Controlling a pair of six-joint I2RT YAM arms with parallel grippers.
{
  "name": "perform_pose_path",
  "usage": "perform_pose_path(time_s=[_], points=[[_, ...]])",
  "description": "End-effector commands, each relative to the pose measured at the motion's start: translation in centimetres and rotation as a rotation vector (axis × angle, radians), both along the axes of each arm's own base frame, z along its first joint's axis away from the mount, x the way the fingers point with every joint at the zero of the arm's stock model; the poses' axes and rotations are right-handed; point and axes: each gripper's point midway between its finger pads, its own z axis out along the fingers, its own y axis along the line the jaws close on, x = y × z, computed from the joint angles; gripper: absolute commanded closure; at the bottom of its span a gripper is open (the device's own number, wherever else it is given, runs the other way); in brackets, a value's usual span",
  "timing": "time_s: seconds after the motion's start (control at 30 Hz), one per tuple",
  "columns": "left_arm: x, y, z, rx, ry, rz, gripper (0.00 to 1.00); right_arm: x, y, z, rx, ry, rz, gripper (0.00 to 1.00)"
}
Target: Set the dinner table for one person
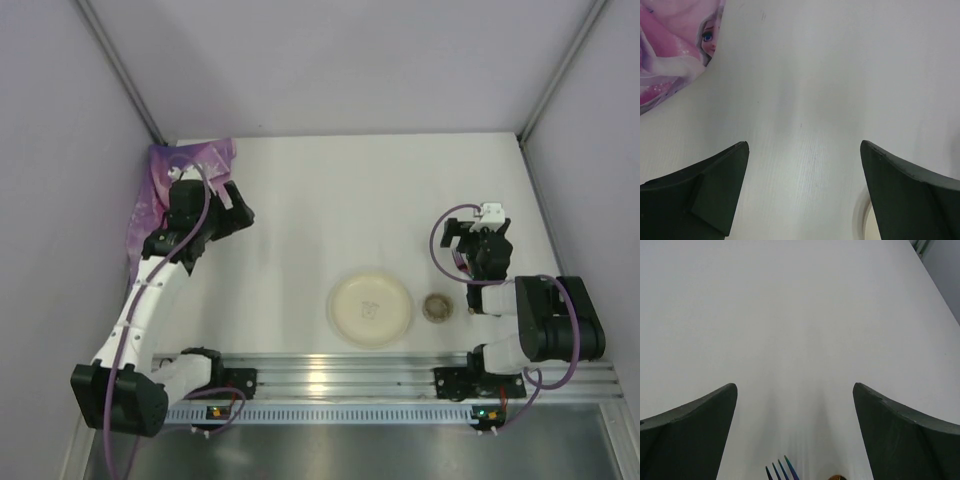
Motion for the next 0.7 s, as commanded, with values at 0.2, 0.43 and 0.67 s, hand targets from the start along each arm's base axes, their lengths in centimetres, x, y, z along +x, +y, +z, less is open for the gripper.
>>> perform_pose_path(time_s=[0.2, 0.43, 0.67], points=[[-1.0, -1.1, -2.3, -0.072, 0.071, -0.034, 0.02, 0.5, 0.4, 1.9, -0.004, -0.077, 0.02, 0.0], [-2.4, 2.4, -4.2, 0.062, 0.174, 0.111, 0.02, 0.5, 0.4, 1.8, -0.005, -0.075, 0.019, 0.0], [-3.3, 4.0, -5.0, 0.112, 0.215, 0.191, 0.02, 0.4, 0.1, 2.3, -0.035, -0.076, 0.007, 0.0]])
